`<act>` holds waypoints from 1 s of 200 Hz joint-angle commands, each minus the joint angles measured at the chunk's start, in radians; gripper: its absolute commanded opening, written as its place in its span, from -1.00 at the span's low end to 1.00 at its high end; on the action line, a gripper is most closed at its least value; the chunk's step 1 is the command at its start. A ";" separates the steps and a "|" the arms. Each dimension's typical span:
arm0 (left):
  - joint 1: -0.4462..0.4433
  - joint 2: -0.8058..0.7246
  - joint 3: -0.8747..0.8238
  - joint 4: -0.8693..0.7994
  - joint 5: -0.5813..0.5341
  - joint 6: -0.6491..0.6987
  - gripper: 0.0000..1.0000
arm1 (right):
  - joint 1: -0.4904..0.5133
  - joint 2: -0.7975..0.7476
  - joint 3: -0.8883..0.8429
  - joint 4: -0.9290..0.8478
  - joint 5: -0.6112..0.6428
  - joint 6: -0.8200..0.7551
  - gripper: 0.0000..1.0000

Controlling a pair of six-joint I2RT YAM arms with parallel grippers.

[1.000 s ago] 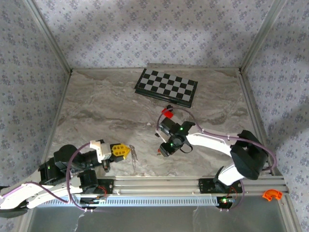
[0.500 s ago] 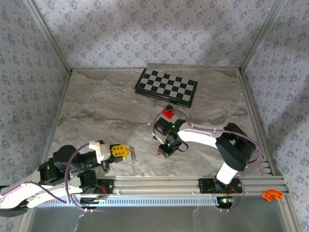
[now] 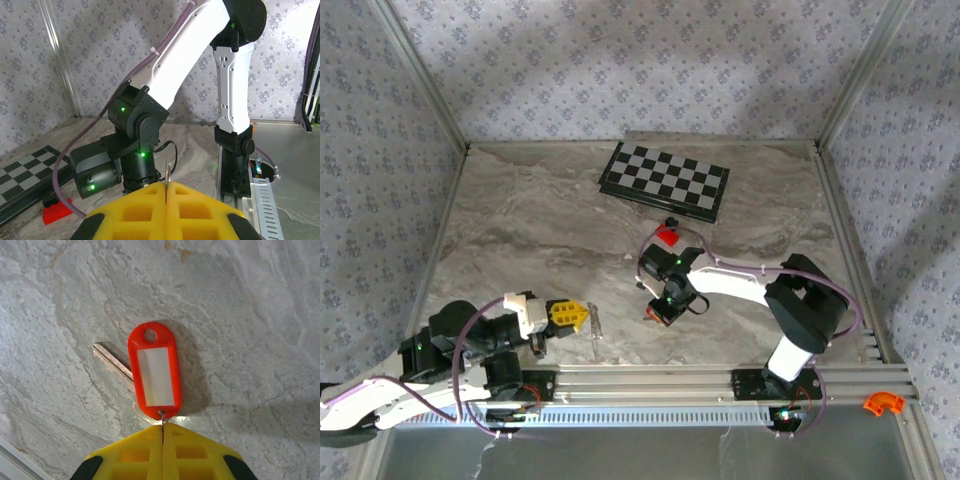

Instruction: Put the keys on the keyring

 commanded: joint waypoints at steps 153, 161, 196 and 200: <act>-0.010 -0.039 0.003 0.046 -0.013 0.017 -1.00 | 0.068 -0.401 -0.597 0.830 0.357 0.332 -1.00; -0.009 -0.043 0.002 0.047 -0.016 0.017 -1.00 | 0.069 -0.404 -0.596 0.816 0.351 0.329 -0.95; -0.010 -0.036 0.002 0.045 -0.020 0.018 -1.00 | 0.080 -0.425 -0.527 0.643 0.336 0.293 -0.46; -0.010 -0.035 0.001 0.045 -0.020 0.018 -1.00 | 0.081 -0.432 -0.518 0.617 0.337 0.294 -0.42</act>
